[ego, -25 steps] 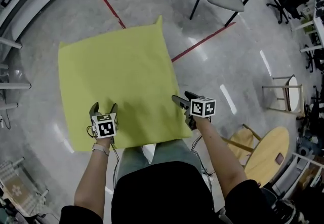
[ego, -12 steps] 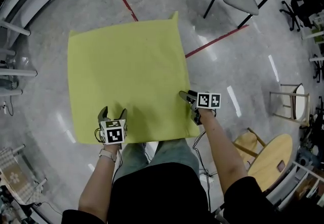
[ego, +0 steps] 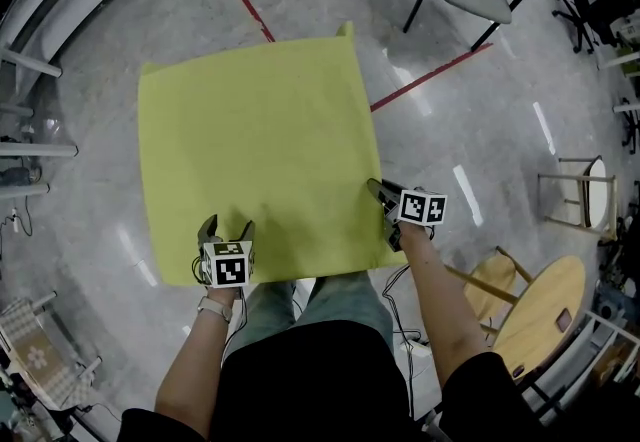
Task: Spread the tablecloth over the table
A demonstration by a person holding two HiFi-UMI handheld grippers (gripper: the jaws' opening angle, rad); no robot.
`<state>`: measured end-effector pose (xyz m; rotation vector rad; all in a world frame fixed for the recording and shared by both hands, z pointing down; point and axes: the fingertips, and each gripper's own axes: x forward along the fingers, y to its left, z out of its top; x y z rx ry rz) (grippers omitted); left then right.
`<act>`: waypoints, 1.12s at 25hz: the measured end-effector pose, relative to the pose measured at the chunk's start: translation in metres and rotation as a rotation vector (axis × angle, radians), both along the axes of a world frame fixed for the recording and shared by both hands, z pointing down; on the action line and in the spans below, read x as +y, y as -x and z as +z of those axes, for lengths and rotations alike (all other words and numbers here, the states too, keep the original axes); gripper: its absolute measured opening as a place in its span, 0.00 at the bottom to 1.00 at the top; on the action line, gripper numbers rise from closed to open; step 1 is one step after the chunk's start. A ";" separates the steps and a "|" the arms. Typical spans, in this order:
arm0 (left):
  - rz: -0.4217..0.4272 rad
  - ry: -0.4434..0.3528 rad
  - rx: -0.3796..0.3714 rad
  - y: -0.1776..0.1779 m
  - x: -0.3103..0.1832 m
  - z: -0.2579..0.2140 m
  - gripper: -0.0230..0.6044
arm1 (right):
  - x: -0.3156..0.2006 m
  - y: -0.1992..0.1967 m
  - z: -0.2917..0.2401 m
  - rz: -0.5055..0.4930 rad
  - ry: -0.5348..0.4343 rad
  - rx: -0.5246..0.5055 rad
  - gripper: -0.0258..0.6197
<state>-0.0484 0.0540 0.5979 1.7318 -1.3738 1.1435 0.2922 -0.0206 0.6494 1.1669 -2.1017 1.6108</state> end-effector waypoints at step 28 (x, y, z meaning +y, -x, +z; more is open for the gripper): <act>0.023 0.066 0.016 0.010 0.026 0.024 0.59 | 0.066 -0.110 0.008 0.320 0.027 0.244 0.16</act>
